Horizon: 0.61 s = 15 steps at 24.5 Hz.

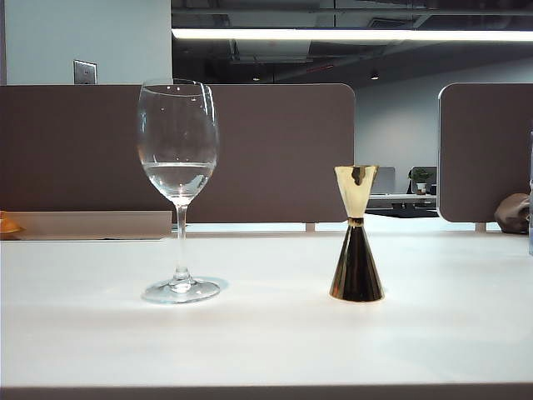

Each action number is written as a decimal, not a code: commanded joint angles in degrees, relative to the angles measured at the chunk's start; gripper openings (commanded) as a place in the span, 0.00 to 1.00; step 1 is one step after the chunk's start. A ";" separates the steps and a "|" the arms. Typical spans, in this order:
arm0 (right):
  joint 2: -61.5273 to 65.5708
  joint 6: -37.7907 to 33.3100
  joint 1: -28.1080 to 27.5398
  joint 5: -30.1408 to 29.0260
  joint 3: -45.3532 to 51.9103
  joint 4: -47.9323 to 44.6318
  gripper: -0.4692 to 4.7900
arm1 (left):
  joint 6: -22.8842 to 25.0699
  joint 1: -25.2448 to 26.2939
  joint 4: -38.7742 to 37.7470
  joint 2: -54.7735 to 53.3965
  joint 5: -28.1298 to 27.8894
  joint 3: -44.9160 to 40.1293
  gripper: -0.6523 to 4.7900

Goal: Pick up the jigger and pour the water inside into the glass.

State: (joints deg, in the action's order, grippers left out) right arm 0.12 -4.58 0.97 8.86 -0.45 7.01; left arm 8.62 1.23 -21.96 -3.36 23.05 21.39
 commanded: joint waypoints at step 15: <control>0.00 -0.13 -0.04 0.07 0.42 -0.79 0.09 | -9.60 0.02 15.78 3.02 -12.96 -17.86 0.11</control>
State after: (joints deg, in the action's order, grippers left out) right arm 0.12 -4.58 0.97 8.86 -0.45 6.98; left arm -0.12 1.26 -7.46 -0.32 12.86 3.97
